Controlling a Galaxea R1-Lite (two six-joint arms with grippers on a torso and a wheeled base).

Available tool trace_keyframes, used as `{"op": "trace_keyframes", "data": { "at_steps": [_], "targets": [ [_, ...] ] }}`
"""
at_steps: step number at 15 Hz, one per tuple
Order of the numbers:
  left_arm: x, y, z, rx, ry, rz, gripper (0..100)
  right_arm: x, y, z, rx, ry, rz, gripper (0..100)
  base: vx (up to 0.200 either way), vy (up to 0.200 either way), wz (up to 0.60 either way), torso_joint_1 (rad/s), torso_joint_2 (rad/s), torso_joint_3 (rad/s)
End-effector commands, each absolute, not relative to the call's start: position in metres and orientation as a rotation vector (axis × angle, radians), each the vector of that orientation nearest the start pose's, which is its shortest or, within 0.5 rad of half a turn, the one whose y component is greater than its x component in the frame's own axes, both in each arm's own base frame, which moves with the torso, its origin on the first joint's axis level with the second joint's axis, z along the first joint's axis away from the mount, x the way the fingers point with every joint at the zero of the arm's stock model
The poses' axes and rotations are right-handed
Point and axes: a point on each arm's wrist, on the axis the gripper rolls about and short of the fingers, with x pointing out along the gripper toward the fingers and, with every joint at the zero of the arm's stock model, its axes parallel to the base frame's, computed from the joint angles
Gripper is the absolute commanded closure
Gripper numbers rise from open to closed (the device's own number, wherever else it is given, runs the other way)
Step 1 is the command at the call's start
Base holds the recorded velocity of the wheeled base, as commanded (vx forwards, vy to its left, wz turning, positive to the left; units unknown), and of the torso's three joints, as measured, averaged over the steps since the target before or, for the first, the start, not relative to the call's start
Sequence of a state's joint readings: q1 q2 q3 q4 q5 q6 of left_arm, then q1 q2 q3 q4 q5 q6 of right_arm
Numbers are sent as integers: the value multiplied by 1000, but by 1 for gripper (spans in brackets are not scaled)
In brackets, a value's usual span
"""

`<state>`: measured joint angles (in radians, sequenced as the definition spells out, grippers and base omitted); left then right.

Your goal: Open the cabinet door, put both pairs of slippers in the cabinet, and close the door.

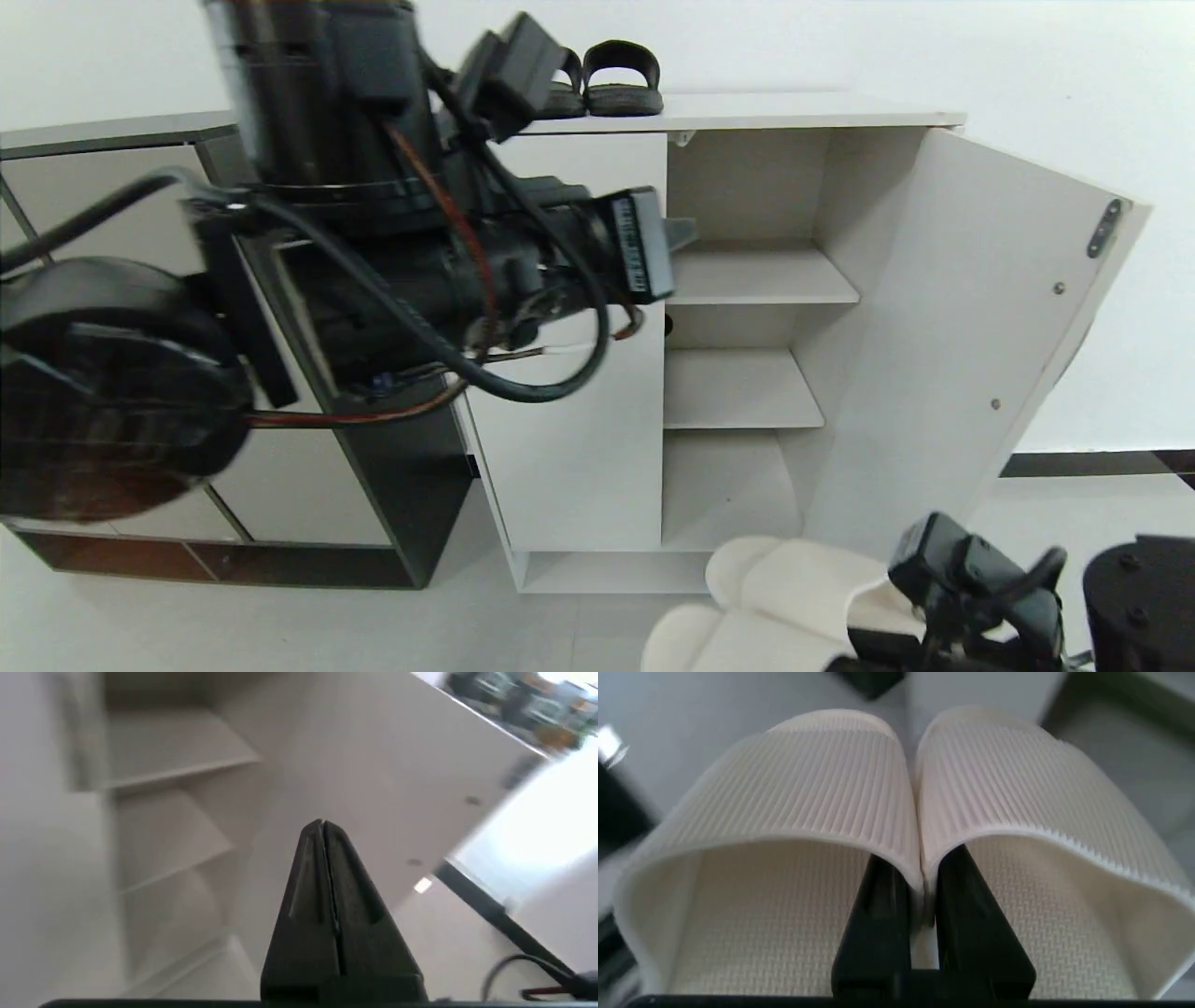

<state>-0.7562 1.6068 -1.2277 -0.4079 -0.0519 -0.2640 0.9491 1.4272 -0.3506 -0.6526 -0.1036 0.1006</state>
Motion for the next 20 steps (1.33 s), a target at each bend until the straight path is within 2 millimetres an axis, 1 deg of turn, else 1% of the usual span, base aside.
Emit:
{"op": "trace_keyframes", "data": {
  "at_steps": [1,2,3,4,5,6,7,8,9,10,11,12,13,14,15,16,20],
  "targets": [
    [158,-128,314,-168,-29,-558,100,154,186,138,-53,425,579,100,0,0,0,0,0,0],
    [131,-101,295,-95,-14,-404,100,169,193,141,-36,399,462,100,0,0,0,0,0,0],
    [109,-77,276,-48,2,-273,100,177,195,142,-34,380,388,100,0,0,0,0,0,0],
    [81,-38,253,-8,11,-78,100,187,195,142,-36,362,308,100,0,0,0,0,0,0],
    [54,-12,229,1,27,69,100,191,194,142,-38,357,275,100,0,0,0,0,0,0],
    [29,2,204,0,36,174,100,192,192,142,-38,357,266,100,0,0,0,0,0,0],
    [7,9,177,-6,23,256,100,192,192,141,-40,359,265,100,0,0,0,0,0,0],
    [-2,11,163,-6,25,296,100,192,191,142,-39,358,265,100,0,0,0,0,0,0],
    [-19,11,125,-1,38,401,100,191,191,141,-42,359,265,100,0,0,0,0,0,0],
    [-25,11,104,4,38,422,100,191,191,141,-42,359,265,100,0,0,0,0,0,0],
    [-26,10,87,4,46,422,100,192,191,140,-45,362,264,100,0,0,0,0,0,0],
    [-25,9,80,0,33,413,100,192,192,139,-48,366,264,100,0,0,0,0,0,0],
    [-25,7,81,3,-19,328,100,192,192,138,-50,370,265,100,0,0,0,0,0,0],
    [-23,4,80,44,-39,159,100,192,192,136,-54,376,267,100,0,0,0,0,0,0],
    [-23,0,78,61,-21,4,100,190,194,135,-58,380,275,100,0,0,0,0,0,0],
    [-23,-1,74,64,23,-53,100,190,195,134,-55,379,279,100,0,0,0,0,0,0],
    [-23,-1,75,24,4,-52,100,190,197,133,-63,380,281,100,0,0,0,0,0,0]
  ]
}}
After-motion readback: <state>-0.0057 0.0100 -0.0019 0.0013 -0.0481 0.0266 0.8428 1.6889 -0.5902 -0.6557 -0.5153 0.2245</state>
